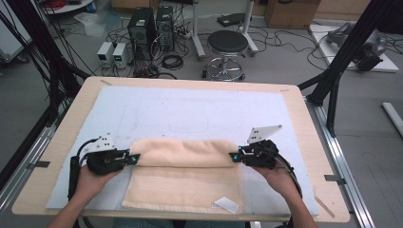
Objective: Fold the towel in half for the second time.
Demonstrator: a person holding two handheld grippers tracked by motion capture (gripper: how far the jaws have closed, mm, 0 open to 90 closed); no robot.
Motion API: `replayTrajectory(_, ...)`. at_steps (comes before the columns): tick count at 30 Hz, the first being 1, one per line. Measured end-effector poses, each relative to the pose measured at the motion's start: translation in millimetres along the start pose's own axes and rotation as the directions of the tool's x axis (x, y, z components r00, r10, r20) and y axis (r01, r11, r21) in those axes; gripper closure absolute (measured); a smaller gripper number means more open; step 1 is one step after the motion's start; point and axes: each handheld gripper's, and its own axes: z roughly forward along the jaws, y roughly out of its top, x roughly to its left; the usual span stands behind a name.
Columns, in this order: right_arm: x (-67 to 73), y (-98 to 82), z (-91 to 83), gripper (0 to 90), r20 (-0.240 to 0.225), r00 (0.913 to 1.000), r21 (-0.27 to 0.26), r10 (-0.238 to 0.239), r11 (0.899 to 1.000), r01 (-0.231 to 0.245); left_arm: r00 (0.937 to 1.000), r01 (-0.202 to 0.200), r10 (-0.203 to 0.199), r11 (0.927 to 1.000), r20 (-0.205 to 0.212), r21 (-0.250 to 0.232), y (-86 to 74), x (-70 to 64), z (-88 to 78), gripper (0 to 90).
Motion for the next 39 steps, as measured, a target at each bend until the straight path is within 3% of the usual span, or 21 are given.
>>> replayTrajectory(4, 2.5, -15.0, 7.4, 81.6, -0.025, 0.9996, 0.021, 0.015, 1.0, -0.014, 0.9993, 0.018, -0.019, 0.9994, 0.032, 0.03, -10.2, -1.9, -0.2, 78.7)
replayTrajectory(6, 0.5, -22.2, 9.4, 80.2, -0.037, 0.9984, 0.024, 0.044, 0.999, -0.043, 0.9991, 0.021, -0.023, 0.9986, 0.035, 0.048, -11.5, -0.3, -1.6, 75.6)
replayTrajectory(9, -2.2, -26.3, 11.7, 70.3, -0.029, 0.9972, 0.042, 0.068, 0.997, -0.067, 0.9988, 0.042, -0.043, 0.9973, 0.023, 0.061, -10.0, 4.1, -6.4, 65.5)
replayTrajectory(16, -11.9, -19.2, 3.4, 45.8, 0.029, 0.995, 0.014, 0.096, 0.995, -0.096, 0.9994, 0.032, -0.032, 0.9986, -0.016, 0.041, 4.6, 13.6, -15.2, 46.0)
replayTrajectory(21, -23.7, -11.8, 4.2, 42.6, 0.059, 0.9915, 0.004, 0.116, 0.993, -0.116, 0.9994, 0.031, -0.031, 0.9992, -0.013, 0.026, 19.9, 21.4, -7.2, 39.6)
replayTrajectory(28, -44.0, 1.0, 9.5, 40.7, 0.075, 0.9903, 0.006, 0.117, 0.993, -0.118, 0.999, 0.043, -0.042, 0.9978, -0.015, 0.051, 27.6, 35.7, 9.7, 37.7)
replayTrajectory(30, -46.0, 4.9, 15.0, 40.8, 0.051, 0.9918, 0.024, 0.117, 0.993, -0.118, 0.9989, 0.046, -0.047, 0.9965, 0.006, 0.069, 26.6, 37.0, 14.3, 38.8)
replayTrajectory(33, -44.6, 6.1, 26.0, 45.0, -0.005, 0.9941, 0.066, 0.108, 0.992, -0.108, 0.9979, 0.044, -0.049, 0.9932, 0.043, 0.108, 24.7, 38.2, 20.2, 47.4)
replayTrajectory(35, -43.2, 5.1, 32.0, 56.3, -0.032, 0.9949, 0.096, 0.096, 0.991, -0.092, 0.9968, 0.038, -0.046, 0.993, 0.066, 0.112, 24.0, 38.7, 21.5, 62.8)
replayTrajectory(36, -41.6, 4.5, 33.7, 66.9, -0.048, 0.9943, 0.109, 0.095, 0.99, -0.09, 0.9965, 0.035, -0.044, 0.9921, 0.071, 0.12, 24.2, 38.2, 21.0, 69.4)
replayTrajectory(39, -36.5, 5.1, 33.5, 81.5, -0.09, 0.9932, 0.117, 0.073, 0.991, -0.062, 0.9967, 0.013, -0.021, 0.9944, 0.078, 0.104, 25.3, 33.7, 18.0, 80.9)
